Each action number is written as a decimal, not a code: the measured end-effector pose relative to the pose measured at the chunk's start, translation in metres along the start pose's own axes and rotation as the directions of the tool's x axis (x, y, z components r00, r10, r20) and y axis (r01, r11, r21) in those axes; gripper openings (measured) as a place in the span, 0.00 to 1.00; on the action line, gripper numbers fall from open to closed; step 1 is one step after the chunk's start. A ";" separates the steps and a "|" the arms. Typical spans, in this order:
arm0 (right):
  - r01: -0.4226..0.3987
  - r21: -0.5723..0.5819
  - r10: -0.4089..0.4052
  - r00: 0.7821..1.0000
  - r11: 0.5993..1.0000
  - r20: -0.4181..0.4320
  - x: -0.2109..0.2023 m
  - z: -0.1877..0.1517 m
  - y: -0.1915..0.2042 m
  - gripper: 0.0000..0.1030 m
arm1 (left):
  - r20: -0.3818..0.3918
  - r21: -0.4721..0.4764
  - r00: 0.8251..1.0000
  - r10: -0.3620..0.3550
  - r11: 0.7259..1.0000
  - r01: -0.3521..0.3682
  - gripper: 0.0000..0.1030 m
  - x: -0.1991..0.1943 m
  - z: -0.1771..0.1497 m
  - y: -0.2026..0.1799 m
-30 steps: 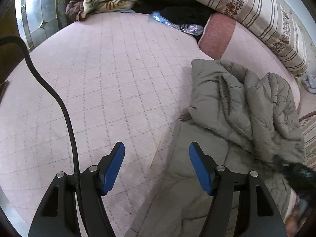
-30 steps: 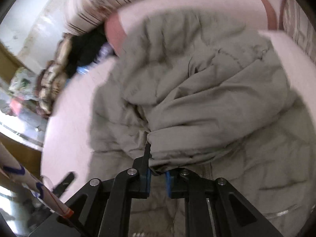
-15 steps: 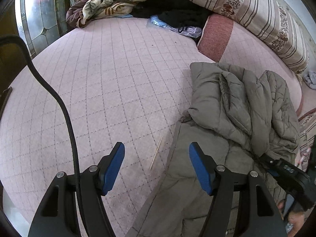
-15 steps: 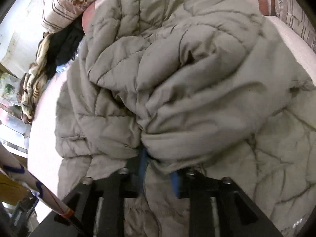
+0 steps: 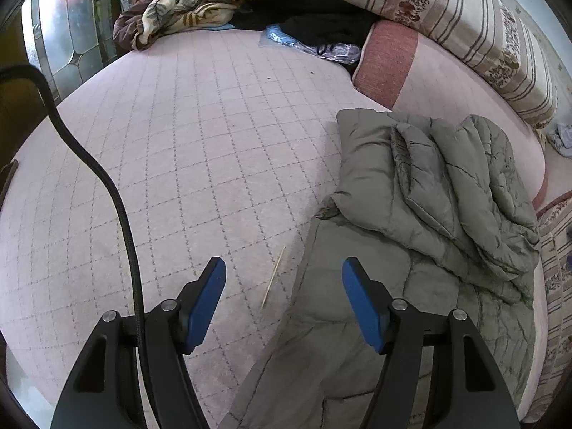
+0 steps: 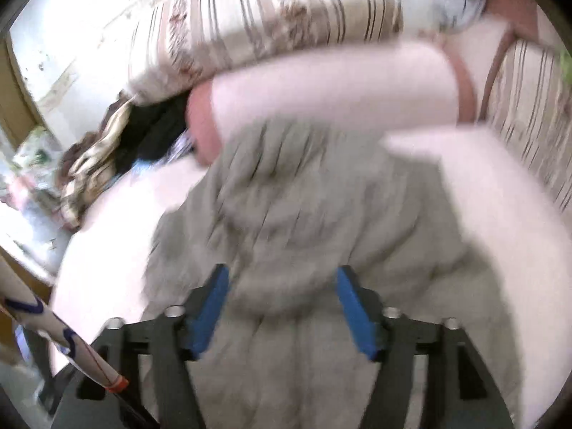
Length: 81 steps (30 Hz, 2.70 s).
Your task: Fold large clothes
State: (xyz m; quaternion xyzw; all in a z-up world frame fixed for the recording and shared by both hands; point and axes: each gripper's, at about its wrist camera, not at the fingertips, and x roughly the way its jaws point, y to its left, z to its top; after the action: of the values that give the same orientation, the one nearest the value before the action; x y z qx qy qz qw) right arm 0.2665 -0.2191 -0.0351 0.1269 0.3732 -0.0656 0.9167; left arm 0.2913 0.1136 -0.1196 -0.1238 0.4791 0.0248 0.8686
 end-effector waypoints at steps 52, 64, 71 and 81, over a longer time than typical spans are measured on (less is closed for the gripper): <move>0.084 -0.076 -0.099 0.971 0.994 -0.220 0.113 -0.040 -0.052 0.61 | -0.036 0.032 0.999 0.022 0.999 -0.021 0.65 0.009 0.000 -0.005; 0.150 -0.074 -0.159 0.977 0.986 -0.139 0.095 -0.044 -0.045 0.70 | -0.047 0.044 0.999 0.022 0.999 -0.020 0.65 0.013 0.000 -0.006; 0.118 0.040 -0.115 0.991 0.992 -0.065 0.067 -0.034 -0.041 0.72 | -0.050 0.025 0.999 0.017 1.000 -0.016 0.65 0.013 0.001 -0.002; 0.011 -0.141 -0.026 0.994 0.990 -0.109 0.104 -0.036 0.048 0.49 | -0.054 0.025 0.998 0.023 0.999 -0.021 0.65 0.014 0.002 0.002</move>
State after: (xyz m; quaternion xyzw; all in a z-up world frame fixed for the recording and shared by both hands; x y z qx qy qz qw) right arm 0.3268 -0.1659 -0.1239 0.0619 0.4283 -0.0406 0.9006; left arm 0.3005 0.1146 -0.1303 -0.1088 0.5042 0.0252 0.8563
